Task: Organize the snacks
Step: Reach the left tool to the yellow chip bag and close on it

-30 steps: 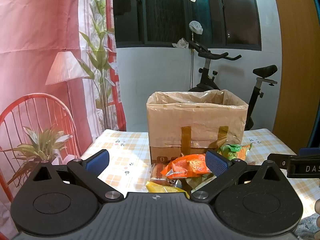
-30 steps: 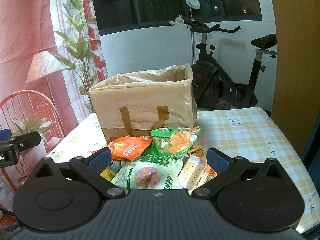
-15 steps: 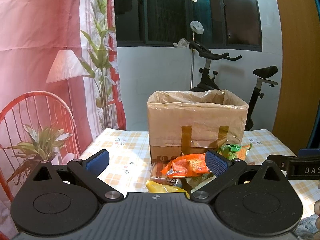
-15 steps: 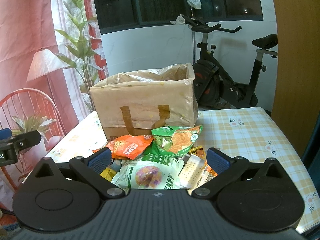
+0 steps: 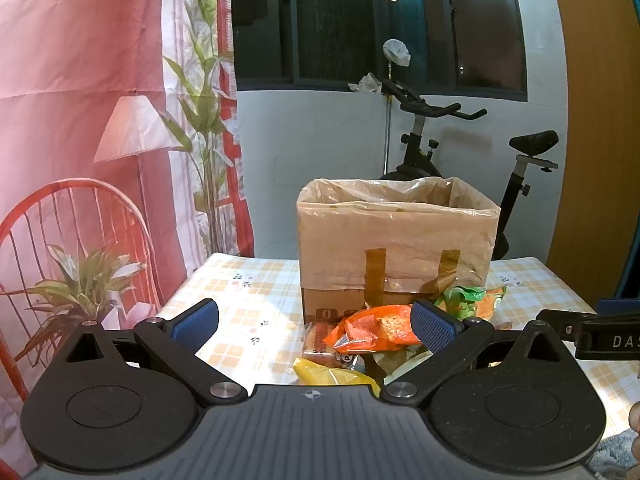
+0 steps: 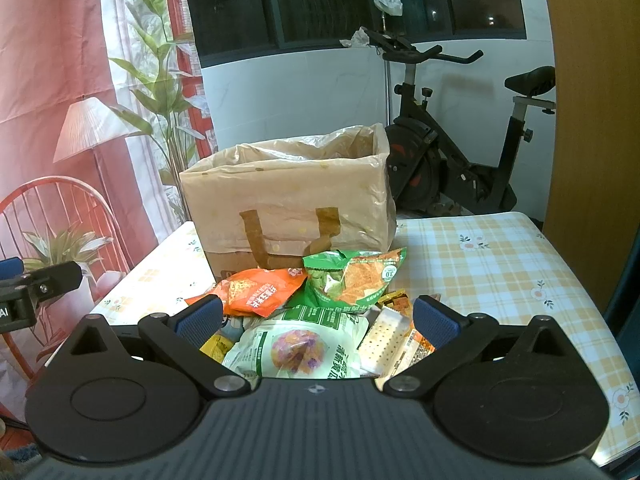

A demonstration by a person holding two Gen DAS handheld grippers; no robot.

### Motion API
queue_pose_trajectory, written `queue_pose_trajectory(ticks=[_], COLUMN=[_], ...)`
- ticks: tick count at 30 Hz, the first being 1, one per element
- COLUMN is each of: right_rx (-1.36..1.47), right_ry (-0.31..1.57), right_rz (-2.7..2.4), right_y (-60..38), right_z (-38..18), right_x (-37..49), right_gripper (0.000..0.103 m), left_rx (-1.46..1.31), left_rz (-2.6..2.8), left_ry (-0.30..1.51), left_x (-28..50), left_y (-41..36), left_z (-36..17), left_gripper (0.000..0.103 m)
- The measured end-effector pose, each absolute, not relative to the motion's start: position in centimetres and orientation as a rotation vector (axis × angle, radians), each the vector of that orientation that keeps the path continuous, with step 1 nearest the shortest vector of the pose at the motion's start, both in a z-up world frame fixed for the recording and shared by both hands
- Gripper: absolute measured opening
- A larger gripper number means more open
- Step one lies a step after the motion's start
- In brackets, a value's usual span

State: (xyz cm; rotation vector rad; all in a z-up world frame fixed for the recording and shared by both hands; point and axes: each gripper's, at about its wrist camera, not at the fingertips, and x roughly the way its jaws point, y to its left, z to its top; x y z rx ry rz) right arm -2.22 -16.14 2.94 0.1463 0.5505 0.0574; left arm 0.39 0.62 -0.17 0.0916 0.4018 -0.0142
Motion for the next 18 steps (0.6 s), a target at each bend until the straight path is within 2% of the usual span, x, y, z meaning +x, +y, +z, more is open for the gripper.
queue_pose_trajectory(ticks=[5, 10, 18], right_rx=[0.158, 0.177, 0.201], right_ry=[0.546, 0.436, 0.347], right_rz=[0.054, -0.009, -0.107], right_y=[-16.4, -18.2, -20.5], right_z=[2.9, 3.5, 2.3], right_x=[-2.0, -0.9, 3.1], right_gripper=[0.103, 0.103, 0.103], left_rx=[0.081, 0.055, 0.011], left_rz=[0.005, 0.035, 0.021], left_ry=[0.399, 0.408, 0.493], left_x=[1.4, 4.0, 8.2], left_y=[1.4, 3.1, 4.4], left_z=[0.3, 0.2, -4.1], left_gripper=[0.103, 0.103, 0.102])
